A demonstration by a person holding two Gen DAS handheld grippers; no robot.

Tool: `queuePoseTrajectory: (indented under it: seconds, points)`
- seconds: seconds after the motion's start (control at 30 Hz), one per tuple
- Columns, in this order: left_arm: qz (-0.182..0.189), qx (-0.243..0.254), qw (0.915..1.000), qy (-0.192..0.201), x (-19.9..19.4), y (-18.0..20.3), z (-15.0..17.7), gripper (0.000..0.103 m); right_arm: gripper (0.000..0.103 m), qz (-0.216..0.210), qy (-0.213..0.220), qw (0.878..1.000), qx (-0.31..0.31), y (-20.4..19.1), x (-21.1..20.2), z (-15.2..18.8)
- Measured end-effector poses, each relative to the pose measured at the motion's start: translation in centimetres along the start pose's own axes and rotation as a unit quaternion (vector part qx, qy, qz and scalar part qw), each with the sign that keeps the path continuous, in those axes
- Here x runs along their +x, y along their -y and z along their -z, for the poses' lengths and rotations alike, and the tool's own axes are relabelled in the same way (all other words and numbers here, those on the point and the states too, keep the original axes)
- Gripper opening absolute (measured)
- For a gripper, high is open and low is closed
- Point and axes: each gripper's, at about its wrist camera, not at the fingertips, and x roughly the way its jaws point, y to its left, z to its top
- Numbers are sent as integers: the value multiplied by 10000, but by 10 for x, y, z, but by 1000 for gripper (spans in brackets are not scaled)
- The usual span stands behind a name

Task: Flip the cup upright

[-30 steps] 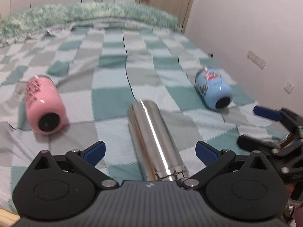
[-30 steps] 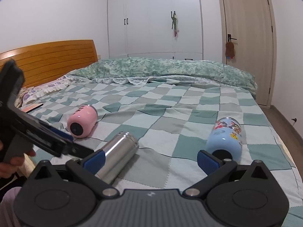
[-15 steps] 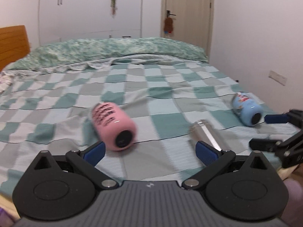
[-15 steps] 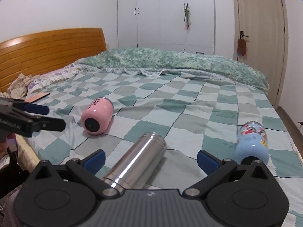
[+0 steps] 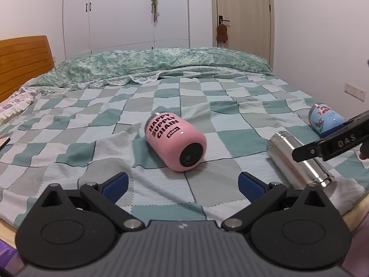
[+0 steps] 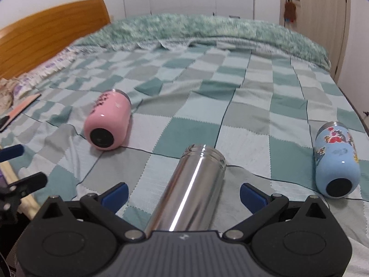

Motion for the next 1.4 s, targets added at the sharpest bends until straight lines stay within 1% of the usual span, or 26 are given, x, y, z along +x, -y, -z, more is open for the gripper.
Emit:
queuePoseTrajectory:
  seconds: [0.2, 0.4, 0.5, 0.6, 0.63, 0.67, 0.8, 0.83, 0.87, 0.97, 1.13, 1.27, 1.4]
  points:
    - [-86, 80, 9998, 143, 11, -6, 0, 103, 103, 160, -394, 9991, 75, -4, 25, -16]
    - [-63, 105, 9998, 170, 27, -9, -1, 103, 103, 116, -777, 9964, 305, 2, 50, -27]
    - [-28, 139, 9996, 246, 34, -10, -1, 103, 103, 101, -957, 9943, 462, 6, 62, -32]
    - [-52, 228, 9992, 326, 40, -9, -1, 103, 101, 87, -1071, 9924, 595, 10, 71, -36]
    - [-51, 262, 9991, 335, 42, -8, -2, 103, 97, 57, -1092, 9917, 677, 13, 74, -37]
    - [-37, 293, 9990, 340, 44, -7, -2, 103, 89, 32, -1101, 9910, 755, 16, 76, -38]
    - [34, 317, 9988, 359, 49, -4, -1, 103, 78, -31, -1225, 9874, 997, 23, 84, -38]
    - [44, 313, 9989, 358, 49, -4, -1, 103, 69, -49, -1252, 9869, 1013, 25, 86, -37]
    - [57, 309, 9989, 355, 50, -4, -1, 103, 65, -112, -1265, 9863, 1054, 26, 86, -36]
    - [70, 304, 9989, 339, 50, -4, -1, 103, 64, -287, -1114, 9875, 1077, 28, 80, -33]
    - [61, 285, 9988, 382, 46, -4, -1, 103, 63, -450, -643, 9917, 1020, 28, 57, -27]
    - [43, 230, 9988, 420, 39, -5, -1, 103, 63, -595, -115, 9942, 889, 24, 30, -19]
    - [25, 160, 9989, 445, 31, -6, -1, 103, 63, -619, 531, 9949, 593, 17, 1, -9]
